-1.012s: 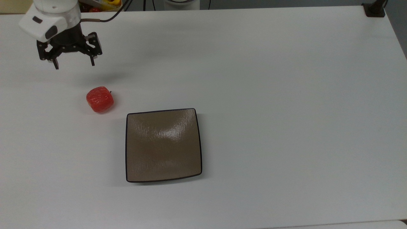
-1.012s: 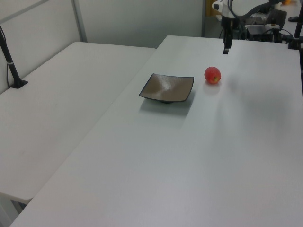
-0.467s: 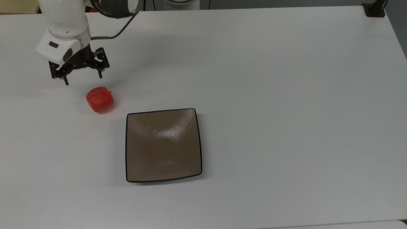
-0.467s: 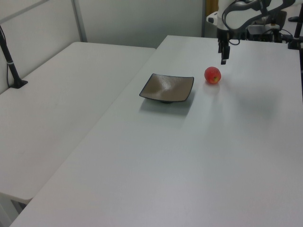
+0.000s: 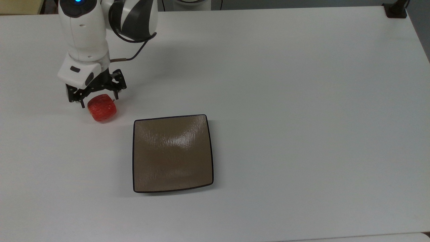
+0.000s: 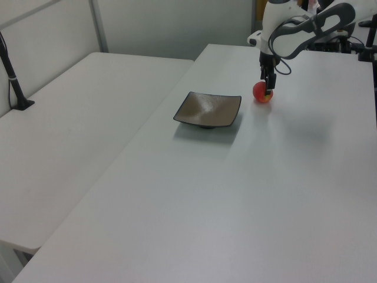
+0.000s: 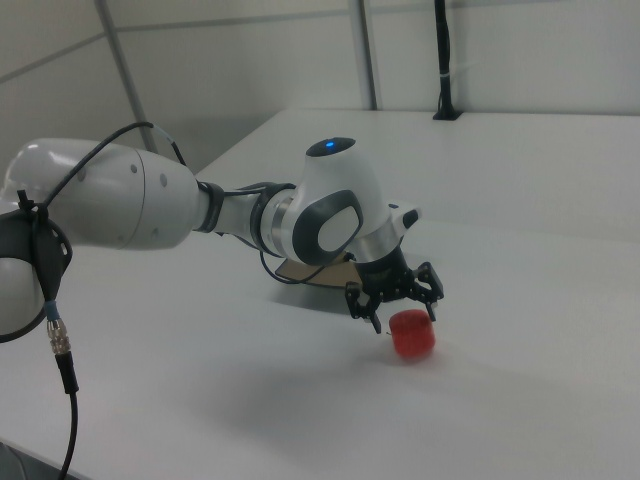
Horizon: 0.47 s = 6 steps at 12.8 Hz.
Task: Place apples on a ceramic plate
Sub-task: 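Close the gripper around the red apple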
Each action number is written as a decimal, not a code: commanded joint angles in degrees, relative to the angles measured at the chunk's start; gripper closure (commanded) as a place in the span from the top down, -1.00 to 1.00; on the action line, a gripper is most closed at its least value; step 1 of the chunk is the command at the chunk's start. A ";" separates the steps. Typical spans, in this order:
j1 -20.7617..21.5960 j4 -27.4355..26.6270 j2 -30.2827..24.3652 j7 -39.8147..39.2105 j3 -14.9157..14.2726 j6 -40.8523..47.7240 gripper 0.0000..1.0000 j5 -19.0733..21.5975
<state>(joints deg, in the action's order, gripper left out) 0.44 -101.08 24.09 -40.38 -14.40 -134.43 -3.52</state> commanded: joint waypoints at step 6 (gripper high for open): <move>-0.61 -0.70 0.16 -2.33 0.60 -1.36 0.28 -3.34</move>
<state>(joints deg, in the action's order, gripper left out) 0.41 -101.06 24.31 -40.76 -14.05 -134.48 -5.60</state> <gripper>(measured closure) 0.018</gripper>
